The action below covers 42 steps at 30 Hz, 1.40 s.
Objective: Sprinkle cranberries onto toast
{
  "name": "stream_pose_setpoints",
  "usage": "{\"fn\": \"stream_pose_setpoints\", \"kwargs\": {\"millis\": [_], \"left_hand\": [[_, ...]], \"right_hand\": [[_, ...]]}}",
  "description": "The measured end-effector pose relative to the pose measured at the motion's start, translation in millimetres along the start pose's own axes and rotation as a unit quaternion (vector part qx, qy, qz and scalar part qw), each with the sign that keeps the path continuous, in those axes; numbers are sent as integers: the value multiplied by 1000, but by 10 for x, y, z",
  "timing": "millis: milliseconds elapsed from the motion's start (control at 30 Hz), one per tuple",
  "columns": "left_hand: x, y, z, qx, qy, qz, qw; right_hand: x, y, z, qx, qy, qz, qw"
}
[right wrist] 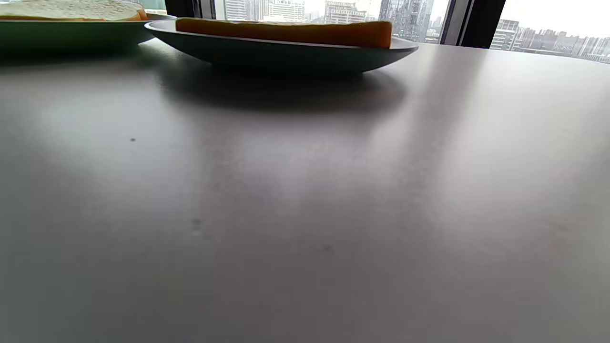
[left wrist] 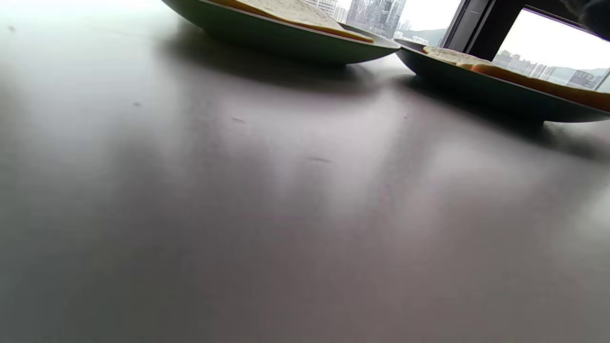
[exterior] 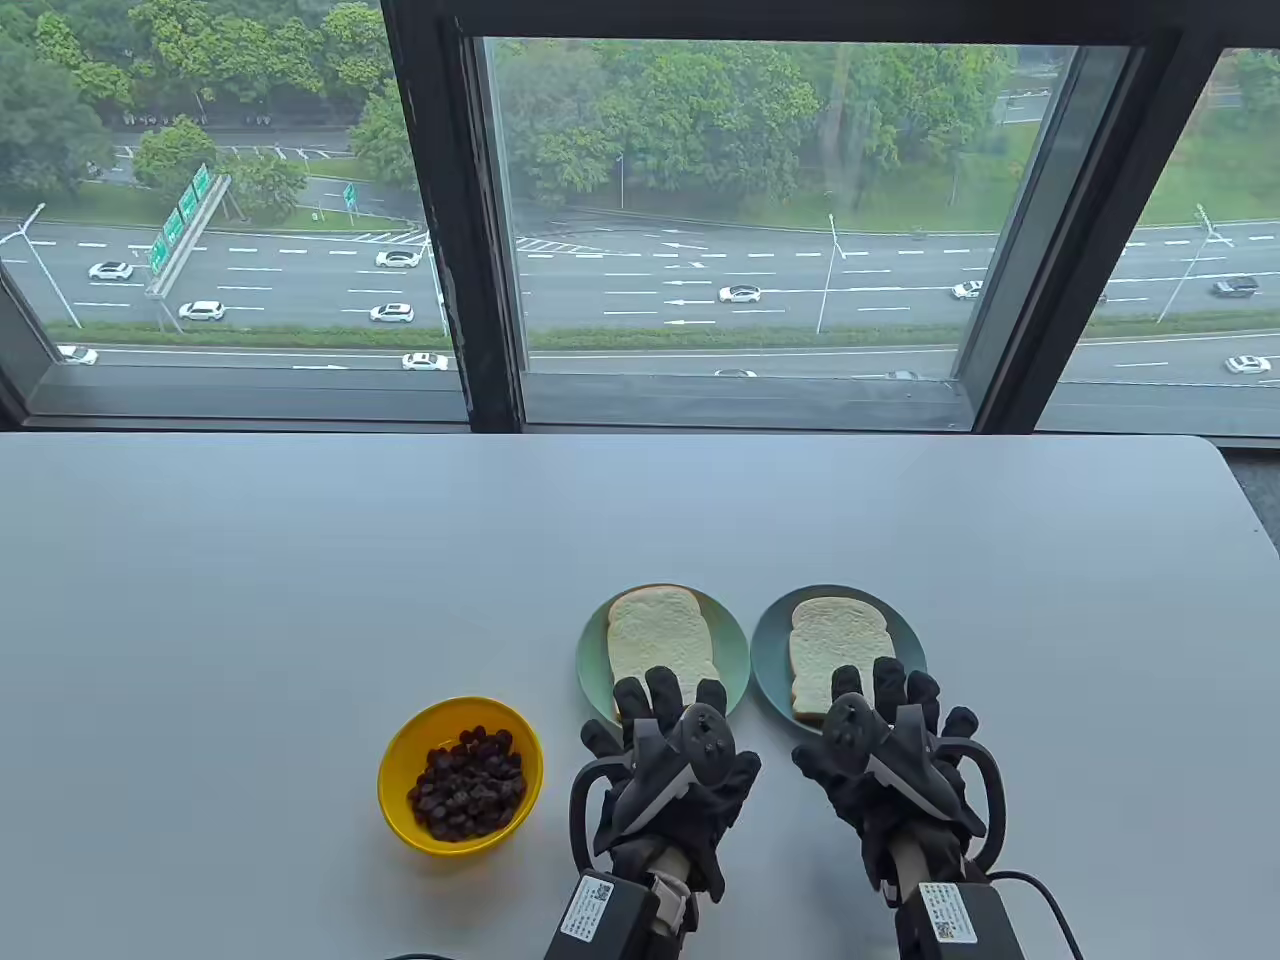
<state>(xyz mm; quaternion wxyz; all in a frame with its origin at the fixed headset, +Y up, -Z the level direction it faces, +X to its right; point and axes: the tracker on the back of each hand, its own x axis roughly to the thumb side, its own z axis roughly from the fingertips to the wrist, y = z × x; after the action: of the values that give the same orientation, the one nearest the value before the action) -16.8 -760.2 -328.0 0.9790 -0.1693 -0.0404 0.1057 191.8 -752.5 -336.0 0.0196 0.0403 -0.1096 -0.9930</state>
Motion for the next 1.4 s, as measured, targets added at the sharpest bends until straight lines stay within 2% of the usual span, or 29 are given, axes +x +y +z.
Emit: {"fn": "stream_pose_setpoints", "kwargs": {"millis": [500,900,1133,1400], "left_hand": [[19,8,-22,-10,9,-11,1000],[-98,60,-9,1,40,-1,999],[-92,132,13,25,47,-16,998],[-287,210,21,27,84,17,996]], "right_hand": [[-128,15,-20,27,18,-16,999],[-139,28,-26,38,17,-26,999],[-139,36,-33,39,15,-24,999],[-136,39,-34,42,14,-21,999]]}}
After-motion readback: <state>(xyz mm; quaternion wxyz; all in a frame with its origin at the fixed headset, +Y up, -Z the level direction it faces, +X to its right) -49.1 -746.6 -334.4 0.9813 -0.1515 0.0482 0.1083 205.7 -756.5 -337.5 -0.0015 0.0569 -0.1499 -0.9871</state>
